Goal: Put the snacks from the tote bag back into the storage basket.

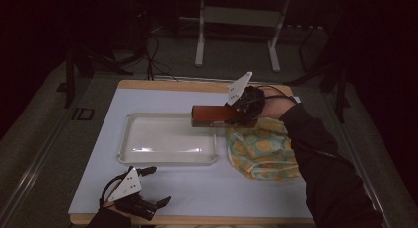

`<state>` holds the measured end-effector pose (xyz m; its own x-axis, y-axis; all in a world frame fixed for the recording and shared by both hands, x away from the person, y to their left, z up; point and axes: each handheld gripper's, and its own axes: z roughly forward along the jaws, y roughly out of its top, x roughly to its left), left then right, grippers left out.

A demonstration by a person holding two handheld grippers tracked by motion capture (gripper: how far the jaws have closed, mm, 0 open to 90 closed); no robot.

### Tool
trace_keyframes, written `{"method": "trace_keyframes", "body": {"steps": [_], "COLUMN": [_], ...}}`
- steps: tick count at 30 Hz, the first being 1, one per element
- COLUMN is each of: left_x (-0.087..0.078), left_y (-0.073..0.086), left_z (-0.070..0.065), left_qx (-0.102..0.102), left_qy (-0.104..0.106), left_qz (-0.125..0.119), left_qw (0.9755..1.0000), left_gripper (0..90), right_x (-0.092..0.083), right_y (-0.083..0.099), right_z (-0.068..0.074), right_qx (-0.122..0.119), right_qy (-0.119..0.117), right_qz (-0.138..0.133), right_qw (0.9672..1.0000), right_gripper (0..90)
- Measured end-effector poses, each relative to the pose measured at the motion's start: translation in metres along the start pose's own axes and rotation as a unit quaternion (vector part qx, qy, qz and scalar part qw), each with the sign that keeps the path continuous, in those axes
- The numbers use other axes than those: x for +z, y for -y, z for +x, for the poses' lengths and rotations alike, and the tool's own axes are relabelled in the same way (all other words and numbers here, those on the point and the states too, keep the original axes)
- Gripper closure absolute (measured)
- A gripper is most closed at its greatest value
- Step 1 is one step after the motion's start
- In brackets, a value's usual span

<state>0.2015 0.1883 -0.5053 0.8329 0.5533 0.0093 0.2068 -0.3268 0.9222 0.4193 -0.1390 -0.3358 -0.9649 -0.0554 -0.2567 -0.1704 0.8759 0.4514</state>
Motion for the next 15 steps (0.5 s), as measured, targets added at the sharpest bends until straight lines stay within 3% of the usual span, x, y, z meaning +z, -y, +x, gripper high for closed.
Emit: {"method": "trace_keyframes", "body": {"steps": [15], "left_x": [-0.003], "left_y": [0.0], "left_z": [-0.001], "left_qx": [0.001], "left_qy": [-0.004], "left_qz": [-0.005], "left_qw": [1.0], "left_gripper": [0.0], "right_x": [0.021], "right_y": [-0.035], "right_z": [0.002], "right_qx": [-0.024], "right_qy": [-0.015], "right_qz": [-0.02], "right_qw": [0.9994], "right_gripper": [42.8]}}
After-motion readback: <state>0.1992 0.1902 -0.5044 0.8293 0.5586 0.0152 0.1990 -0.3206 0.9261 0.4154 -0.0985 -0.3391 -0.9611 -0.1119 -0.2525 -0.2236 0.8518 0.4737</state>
